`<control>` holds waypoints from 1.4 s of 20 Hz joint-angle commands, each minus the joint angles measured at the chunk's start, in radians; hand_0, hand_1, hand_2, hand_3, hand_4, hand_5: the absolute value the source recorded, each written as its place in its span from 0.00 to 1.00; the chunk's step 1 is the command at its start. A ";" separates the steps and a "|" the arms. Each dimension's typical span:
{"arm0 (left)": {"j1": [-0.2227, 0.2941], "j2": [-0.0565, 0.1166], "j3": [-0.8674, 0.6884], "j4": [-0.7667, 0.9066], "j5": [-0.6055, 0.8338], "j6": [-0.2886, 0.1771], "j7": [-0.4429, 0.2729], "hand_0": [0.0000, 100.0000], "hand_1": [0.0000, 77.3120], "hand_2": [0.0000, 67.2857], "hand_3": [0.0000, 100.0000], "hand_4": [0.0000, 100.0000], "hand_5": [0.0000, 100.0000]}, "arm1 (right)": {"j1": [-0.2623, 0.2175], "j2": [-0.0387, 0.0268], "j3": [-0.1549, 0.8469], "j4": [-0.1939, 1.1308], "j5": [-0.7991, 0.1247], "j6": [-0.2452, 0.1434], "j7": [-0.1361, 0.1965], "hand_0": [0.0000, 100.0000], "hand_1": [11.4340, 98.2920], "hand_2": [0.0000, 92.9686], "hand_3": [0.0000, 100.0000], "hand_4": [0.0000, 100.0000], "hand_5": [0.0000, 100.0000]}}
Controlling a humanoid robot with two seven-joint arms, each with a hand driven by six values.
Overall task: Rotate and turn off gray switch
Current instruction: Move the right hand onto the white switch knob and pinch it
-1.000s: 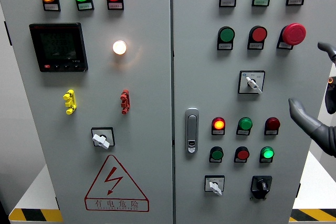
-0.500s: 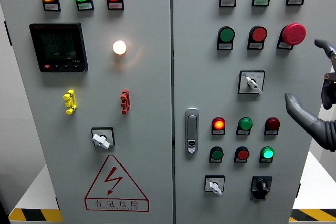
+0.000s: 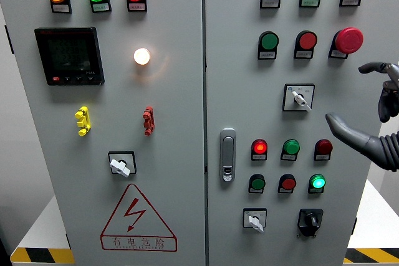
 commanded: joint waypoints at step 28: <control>0.000 0.000 0.000 0.000 0.000 0.000 -0.001 0.00 0.00 0.19 0.18 0.10 0.12 | 0.126 0.0000 -0.111 -0.286 -0.001 -0.083 -0.106 0.00 0.30 0.66 0.98 0.89 1.00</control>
